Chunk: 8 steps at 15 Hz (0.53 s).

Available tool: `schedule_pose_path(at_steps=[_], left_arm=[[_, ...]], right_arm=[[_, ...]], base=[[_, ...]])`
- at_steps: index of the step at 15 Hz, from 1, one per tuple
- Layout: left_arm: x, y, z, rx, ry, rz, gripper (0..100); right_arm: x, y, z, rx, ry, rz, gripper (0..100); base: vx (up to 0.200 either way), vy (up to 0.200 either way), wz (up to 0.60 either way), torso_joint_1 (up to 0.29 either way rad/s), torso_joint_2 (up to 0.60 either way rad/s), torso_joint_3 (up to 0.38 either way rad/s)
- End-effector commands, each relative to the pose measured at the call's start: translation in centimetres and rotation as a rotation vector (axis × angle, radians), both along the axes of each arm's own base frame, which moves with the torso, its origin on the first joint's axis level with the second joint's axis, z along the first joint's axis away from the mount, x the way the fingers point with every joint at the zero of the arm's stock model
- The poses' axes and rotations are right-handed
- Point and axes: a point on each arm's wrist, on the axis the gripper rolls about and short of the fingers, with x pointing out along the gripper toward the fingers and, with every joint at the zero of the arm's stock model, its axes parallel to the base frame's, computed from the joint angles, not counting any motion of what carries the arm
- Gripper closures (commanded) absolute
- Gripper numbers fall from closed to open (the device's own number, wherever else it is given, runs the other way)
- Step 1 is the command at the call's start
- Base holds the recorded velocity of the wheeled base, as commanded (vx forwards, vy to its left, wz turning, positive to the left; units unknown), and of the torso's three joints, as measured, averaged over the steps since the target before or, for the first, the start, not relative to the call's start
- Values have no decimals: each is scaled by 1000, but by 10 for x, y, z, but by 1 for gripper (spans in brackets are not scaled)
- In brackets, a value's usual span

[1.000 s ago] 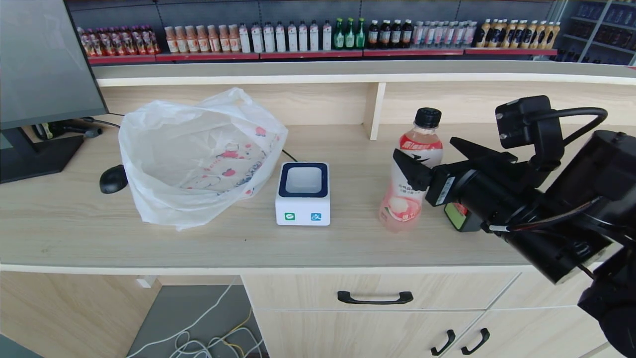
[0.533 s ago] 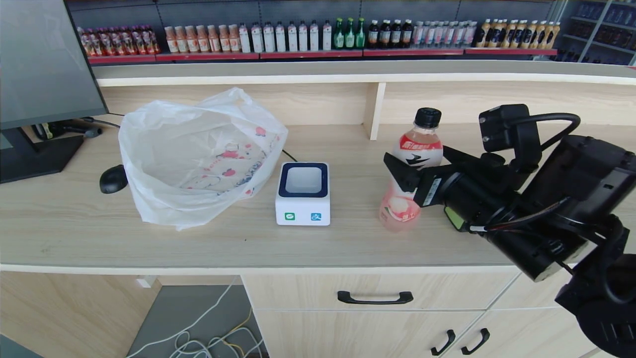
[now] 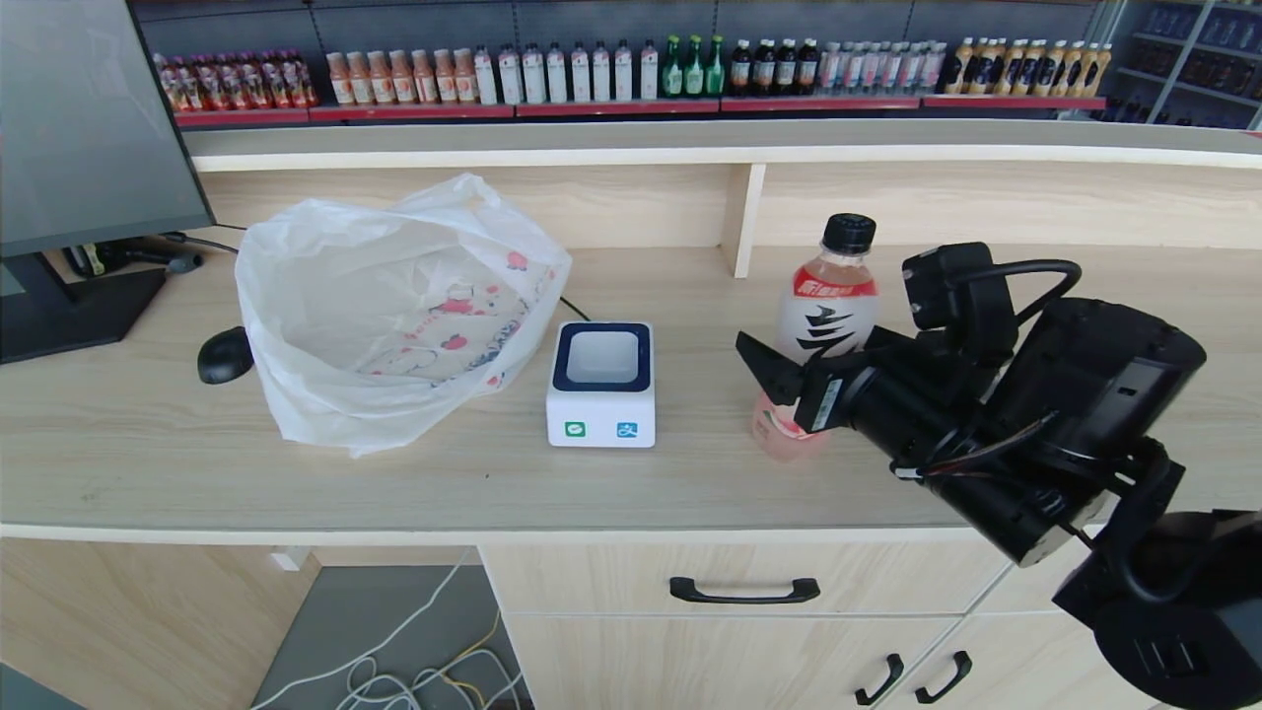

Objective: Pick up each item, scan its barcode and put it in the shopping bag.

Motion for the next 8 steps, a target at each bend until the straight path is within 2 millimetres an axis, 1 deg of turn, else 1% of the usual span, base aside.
schedule_pose_path(at_steps=[1,6,8], left_arm=[[0,0,0,0,0,1,0],[0,0,0,0,0,1,0],[0,0,0,0,0,-1,0]], right_arm=[[1,1,-2,-4,6,1,0],[8,2,-8,-12,17,-1,0],[7,1,-7,-12,16,4,0]], base=[[0,0,0,0,0,0],[0,0,0,0,0,0],[0,0,0,0,0,0]])
